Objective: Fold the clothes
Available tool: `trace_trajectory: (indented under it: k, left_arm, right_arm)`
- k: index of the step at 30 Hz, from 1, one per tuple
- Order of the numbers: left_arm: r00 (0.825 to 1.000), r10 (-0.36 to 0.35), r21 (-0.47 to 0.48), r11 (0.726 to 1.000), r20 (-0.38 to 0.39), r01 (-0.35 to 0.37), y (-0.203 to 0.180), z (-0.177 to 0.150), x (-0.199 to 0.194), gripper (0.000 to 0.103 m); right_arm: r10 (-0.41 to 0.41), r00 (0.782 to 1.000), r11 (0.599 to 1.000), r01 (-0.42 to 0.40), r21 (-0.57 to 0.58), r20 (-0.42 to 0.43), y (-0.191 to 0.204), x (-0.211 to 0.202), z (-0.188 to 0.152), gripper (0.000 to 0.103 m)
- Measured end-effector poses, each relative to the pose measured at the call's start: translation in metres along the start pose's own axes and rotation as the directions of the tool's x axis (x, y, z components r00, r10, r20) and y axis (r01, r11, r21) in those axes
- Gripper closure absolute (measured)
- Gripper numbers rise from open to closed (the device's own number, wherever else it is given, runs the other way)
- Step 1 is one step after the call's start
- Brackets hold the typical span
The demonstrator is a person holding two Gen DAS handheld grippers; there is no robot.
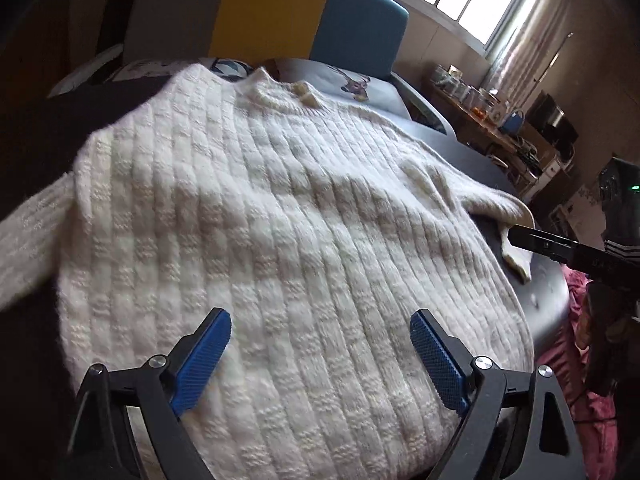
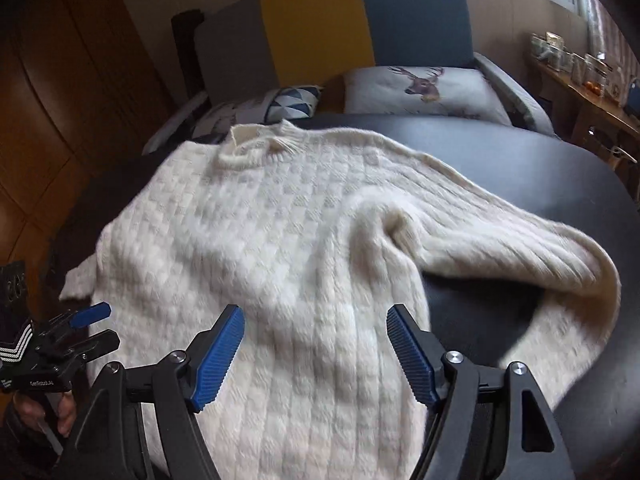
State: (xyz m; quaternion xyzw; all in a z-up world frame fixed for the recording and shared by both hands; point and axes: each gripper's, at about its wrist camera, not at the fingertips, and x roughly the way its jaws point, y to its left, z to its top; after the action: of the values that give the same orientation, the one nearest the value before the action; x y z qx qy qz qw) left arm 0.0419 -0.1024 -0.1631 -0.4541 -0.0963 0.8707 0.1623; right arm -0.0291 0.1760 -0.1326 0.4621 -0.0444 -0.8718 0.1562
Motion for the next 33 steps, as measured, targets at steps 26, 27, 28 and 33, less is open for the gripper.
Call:
trace_trajectory:
  k: [26, 27, 28, 33]
  left_arm:
    - [0.999, -0.012, 0.032, 0.999, -0.044, 0.013, -0.013, 0.208, 0.171, 0.042]
    - [0.998, -0.048, 0.029, 0.998, -0.043, 0.049, -0.019, 0.218, 0.17, 0.042]
    - [0.997, -0.058, 0.045, 0.997, -0.045, 0.06, -0.025, 0.23, 0.175, 0.042]
    - [0.977, -0.141, 0.045, 0.988, -0.158, 0.15, -0.031, 0.276, 0.22, 0.042]
  right_arm:
    - [-0.08, 0.997, 0.978, 0.074, -0.196, -0.021, -0.079, 0.172, 0.133, 0.05]
    - [-0.072, 0.997, 0.978, 0.068, -0.195, -0.015, -0.08, 0.172, 0.131, 0.05]
    - [-0.07, 0.998, 0.978, 0.067, -0.197, -0.007, -0.08, 0.172, 0.13, 0.05]
    - [-0.054, 0.998, 0.977, 0.058, -0.205, 0.021, -0.081, 0.172, 0.127, 0.05]
